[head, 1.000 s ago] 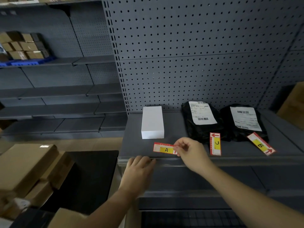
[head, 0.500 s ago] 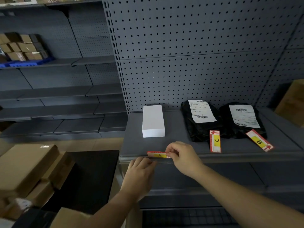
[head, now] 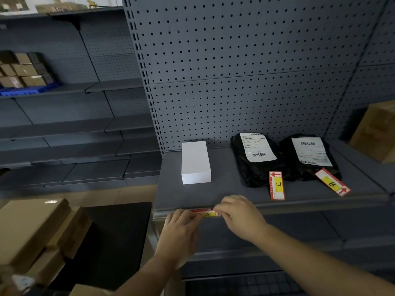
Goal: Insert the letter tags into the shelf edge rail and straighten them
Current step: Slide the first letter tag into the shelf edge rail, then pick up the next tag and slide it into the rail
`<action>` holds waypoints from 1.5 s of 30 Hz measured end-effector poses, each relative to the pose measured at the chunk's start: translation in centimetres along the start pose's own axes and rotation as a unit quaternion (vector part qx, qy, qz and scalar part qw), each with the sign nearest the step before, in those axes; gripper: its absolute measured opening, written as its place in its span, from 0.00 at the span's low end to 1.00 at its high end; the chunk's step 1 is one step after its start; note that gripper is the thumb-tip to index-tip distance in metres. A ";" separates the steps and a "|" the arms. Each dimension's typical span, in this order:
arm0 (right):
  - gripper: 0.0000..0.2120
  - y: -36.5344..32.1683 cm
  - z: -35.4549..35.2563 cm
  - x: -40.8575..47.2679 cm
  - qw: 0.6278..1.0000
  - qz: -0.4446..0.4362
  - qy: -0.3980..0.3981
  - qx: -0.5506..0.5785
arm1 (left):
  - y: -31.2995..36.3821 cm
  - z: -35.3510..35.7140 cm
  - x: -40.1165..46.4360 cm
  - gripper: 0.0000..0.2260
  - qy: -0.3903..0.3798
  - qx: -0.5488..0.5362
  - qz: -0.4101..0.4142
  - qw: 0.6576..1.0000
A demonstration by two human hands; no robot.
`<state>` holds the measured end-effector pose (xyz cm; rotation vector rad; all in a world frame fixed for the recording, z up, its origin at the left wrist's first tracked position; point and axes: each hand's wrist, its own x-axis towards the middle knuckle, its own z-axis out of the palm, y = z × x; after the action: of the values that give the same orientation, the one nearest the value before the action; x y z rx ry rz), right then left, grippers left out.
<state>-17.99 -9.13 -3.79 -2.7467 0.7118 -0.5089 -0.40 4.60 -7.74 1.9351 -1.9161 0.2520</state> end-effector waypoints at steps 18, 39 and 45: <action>0.10 -0.9 0.8 -0.1 0.998 0.044 0.036 0.000 | -0.4 0.1 -0.2 0.18 0.036 -0.030 0.030 0.998; 0.17 16.0 -9.9 -5.3 0.998 0.049 0.044 -0.021 | 16.7 8.5 10.1 0.15 0.087 -0.023 0.073 0.993; 0.24 18.9 -11.9 -1.1 0.991 -0.036 -0.061 -0.114 | 20.4 10.1 11.8 0.18 0.089 0.021 0.027 0.995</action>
<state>-31.44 -26.49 0.47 -2.9942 0.6824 -0.2855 -21.63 -9.82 -8.95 1.8217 -1.8623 0.4670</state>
